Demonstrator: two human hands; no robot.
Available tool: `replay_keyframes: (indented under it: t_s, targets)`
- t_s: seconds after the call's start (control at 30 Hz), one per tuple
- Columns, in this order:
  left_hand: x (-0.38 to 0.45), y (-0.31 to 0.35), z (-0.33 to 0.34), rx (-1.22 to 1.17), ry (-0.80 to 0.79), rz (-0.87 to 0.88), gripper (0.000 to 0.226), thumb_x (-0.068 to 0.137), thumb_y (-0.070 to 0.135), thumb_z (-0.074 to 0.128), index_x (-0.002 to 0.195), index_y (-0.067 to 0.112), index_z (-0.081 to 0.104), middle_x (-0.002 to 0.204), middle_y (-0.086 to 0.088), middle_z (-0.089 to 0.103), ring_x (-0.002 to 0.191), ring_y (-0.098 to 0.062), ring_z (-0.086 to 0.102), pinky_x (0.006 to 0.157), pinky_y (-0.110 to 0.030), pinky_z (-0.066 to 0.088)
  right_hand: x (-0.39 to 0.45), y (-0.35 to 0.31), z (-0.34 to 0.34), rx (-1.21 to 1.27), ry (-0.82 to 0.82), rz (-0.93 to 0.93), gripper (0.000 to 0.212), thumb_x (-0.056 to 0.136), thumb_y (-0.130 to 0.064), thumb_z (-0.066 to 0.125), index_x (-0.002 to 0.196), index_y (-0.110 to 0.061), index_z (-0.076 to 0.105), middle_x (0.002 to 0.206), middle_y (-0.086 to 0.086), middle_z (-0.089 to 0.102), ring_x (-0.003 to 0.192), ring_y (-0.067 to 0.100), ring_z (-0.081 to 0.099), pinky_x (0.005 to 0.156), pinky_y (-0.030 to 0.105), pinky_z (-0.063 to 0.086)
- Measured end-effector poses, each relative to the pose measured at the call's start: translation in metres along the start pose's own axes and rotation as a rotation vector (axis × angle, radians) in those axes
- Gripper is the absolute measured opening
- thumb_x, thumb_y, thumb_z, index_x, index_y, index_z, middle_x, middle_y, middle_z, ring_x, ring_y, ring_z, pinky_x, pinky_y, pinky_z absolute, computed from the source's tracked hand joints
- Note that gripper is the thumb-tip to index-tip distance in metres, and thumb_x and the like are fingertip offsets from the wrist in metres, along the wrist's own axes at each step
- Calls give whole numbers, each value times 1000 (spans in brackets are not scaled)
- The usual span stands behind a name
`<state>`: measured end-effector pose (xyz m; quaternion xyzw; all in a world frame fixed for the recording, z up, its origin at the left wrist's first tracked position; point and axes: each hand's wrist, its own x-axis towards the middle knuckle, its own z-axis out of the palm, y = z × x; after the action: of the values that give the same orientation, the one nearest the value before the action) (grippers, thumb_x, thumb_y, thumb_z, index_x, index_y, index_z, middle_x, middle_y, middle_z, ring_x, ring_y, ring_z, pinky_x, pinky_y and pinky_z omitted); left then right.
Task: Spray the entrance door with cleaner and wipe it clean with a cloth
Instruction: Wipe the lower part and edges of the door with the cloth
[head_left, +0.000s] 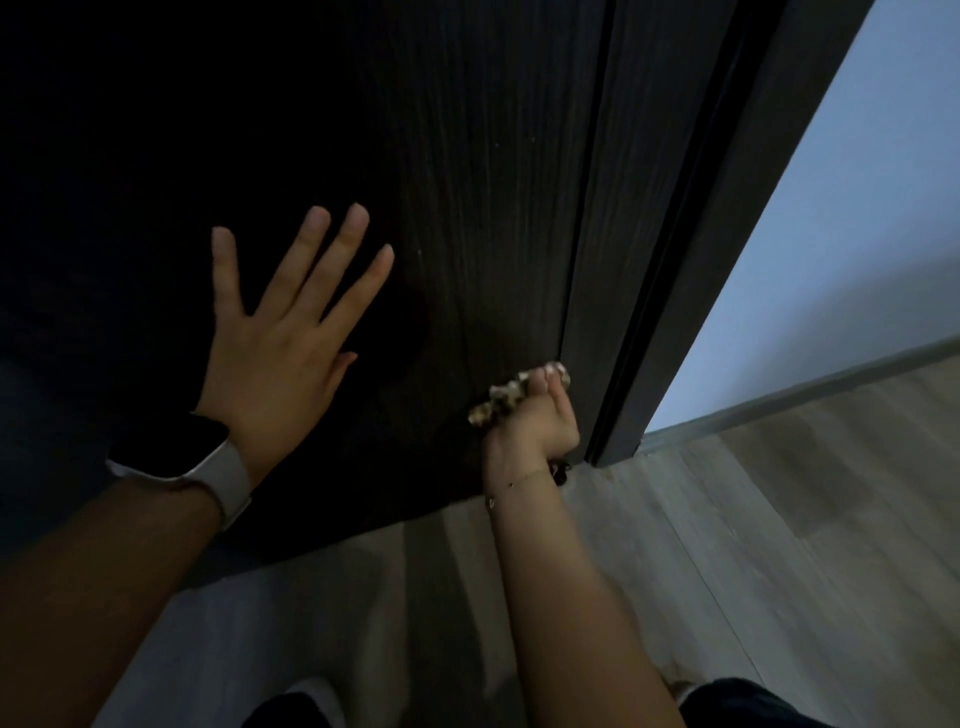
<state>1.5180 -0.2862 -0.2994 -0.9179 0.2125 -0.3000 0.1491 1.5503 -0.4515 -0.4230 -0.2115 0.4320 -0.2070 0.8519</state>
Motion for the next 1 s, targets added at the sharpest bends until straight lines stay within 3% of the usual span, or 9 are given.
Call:
replay_keyframes:
  t_s: [0.07,0.2,0.3,0.4,0.5,0.57,0.7,0.83,1.0]
  targets:
    - [0,2,-1,-6,-2,-2,100,76,15,77,155,19,16,163,-5,-3,150,-24,-6,109,-62,-15,-20,-12,20,7,-80,-69,22,79,1,72,79,-21,76,111,21,67,101,37,67,90,55,54]
    - [1,7,0,-33,-3,-26,101,74,11,78,155,19,17,163,-6,-3,150,-23,-8,109,-61,-17,-54,-34,43,9,-303,-167,24,80,-1,74,83,-24,72,115,14,65,101,22,67,92,34,55]
    - [1,7,2,-40,2,-34,100,74,10,78,154,19,18,163,-6,-2,150,-23,-7,109,-57,-21,-40,-28,32,-54,-221,-225,21,80,0,74,87,-20,72,110,7,65,93,13,67,87,25,56]
    - [2,4,4,-41,12,-24,100,74,10,79,154,19,19,163,-6,-2,150,-23,-7,109,-56,-22,8,-4,-5,-36,-59,20,14,83,4,68,92,-6,72,88,11,67,70,19,64,67,34,57]
    - [0,1,8,-22,32,-15,101,73,12,80,154,20,19,163,-6,-1,150,-24,-5,110,-57,-20,57,21,-50,53,34,208,28,92,-1,57,70,-7,73,82,9,64,71,19,59,87,42,50]
    - [0,2,9,-18,34,-13,100,73,13,79,154,20,20,163,-6,0,150,-24,-5,110,-59,-18,71,27,-65,25,65,245,34,95,-5,55,66,-10,71,79,6,63,72,17,58,85,37,48]
    - [1,3,10,-18,40,-14,99,75,10,77,154,21,18,163,-5,-1,149,-22,-10,109,-59,-19,60,21,-51,17,86,247,21,93,-3,59,73,-8,66,75,4,61,62,14,57,65,33,52]
    - [1,4,8,-17,35,-26,100,75,8,77,154,21,16,163,-5,-2,149,-22,-12,109,-58,-20,15,5,-18,52,-21,67,19,87,11,59,95,-3,69,75,4,65,53,8,64,51,20,53]
    - [1,5,6,-13,21,-38,101,73,8,77,154,21,16,163,-5,-2,148,-21,-14,109,-58,-21,-27,0,13,5,-170,-58,19,80,-1,74,82,-19,73,110,9,67,98,19,69,78,24,58]
